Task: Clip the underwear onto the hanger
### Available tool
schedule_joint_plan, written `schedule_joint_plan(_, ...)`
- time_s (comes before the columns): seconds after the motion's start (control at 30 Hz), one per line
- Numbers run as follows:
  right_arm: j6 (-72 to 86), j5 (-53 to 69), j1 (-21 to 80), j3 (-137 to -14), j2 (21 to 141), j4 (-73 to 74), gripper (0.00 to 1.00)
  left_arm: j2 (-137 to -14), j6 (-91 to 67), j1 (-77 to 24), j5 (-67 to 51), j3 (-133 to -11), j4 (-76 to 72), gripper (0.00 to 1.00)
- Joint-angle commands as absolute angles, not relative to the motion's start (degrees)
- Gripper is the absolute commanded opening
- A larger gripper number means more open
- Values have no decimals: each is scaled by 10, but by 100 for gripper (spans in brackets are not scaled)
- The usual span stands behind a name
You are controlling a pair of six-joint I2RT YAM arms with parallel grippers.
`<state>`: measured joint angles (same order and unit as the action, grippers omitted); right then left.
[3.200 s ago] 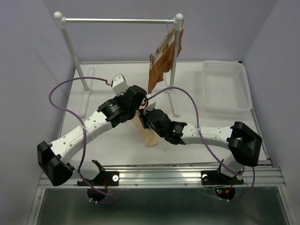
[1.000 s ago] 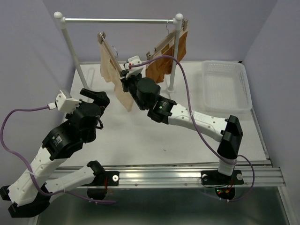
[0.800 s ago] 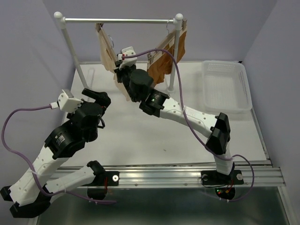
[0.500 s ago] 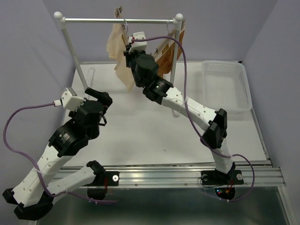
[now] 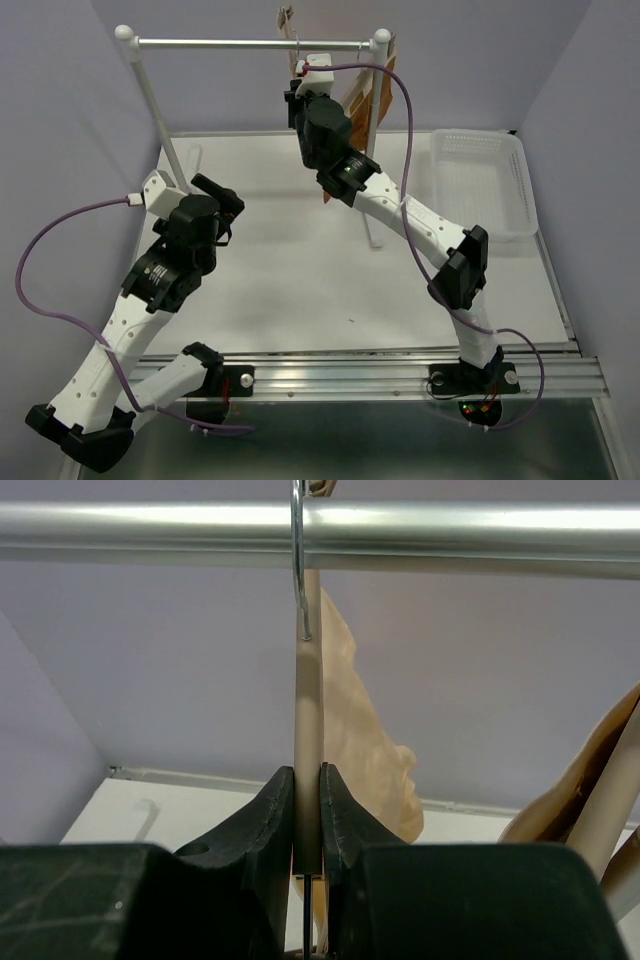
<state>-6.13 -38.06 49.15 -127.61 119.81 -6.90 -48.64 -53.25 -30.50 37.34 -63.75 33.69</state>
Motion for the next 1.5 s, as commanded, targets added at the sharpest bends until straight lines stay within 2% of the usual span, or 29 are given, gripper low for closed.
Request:
schedule_joint_plan(0.0,-43,-379,487,-1305,1207,-78,1,-488,-500,-291,355,-635,301,99)
schedule_joint_plan(0.3,-15,-384,487,-1289,1207,-69,2,-493,-496,-281,339,-635,302,99)
schedule_joint_plan(0.33,-11,-386,487,-1287,1203,-69,16,-491,-496,-282,338,-635,302,99)
schedule_joint_plan(0.37,-10,-381,487,-1280,1200,-69,25,-490,-496,-281,338,-634,303,99)
schedule_joint_plan(0.4,-6,-377,487,-1275,1196,-67,41,-490,-496,-281,339,-634,304,99)
schedule_joint_plan(0.43,-4,-374,487,-1273,1188,-66,50,-490,-496,-281,339,-635,304,99)
schedule_joint_plan(0.53,-2,-345,487,-1267,1169,-48,67,-492,-488,-280,331,-635,302,99)
schedule_joint_plan(0.57,-2,-336,487,-1267,1164,-42,68,-495,-485,-280,329,-635,301,99)
schedule_joint_plan(0.6,-2,-310,487,-1274,1159,-22,75,-497,-485,-280,326,-634,299,99)
schedule_joint_plan(0.67,17,-291,487,-1270,1146,-4,81,-503,-481,-280,320,-634,294,99)
schedule_joint_plan(0.7,21,-271,487,-1253,1128,-4,88,-504,-481,-279,319,-634,294,99)
schedule_joint_plan(0.8,32,-269,487,-1217,1085,-3,100,-510,-481,-279,316,-631,288,99)
schedule_joint_plan(1.03,41,-286,487,-1151,992,-2,100,-512,-483,-277,305,-626,285,99)
schedule_joint_plan(1.23,33,-234,487,-1114,936,-4,100,-515,-490,-276,295,-621,288,99)
schedule_joint_plan(1.37,33,-256,487,-1063,890,-2,100,-514,-498,-276,300,-617,294,99)
schedule_joint_plan(1.47,51,-329,487,-983,828,21,100,-512,-503,-276,300,-614,301,99)
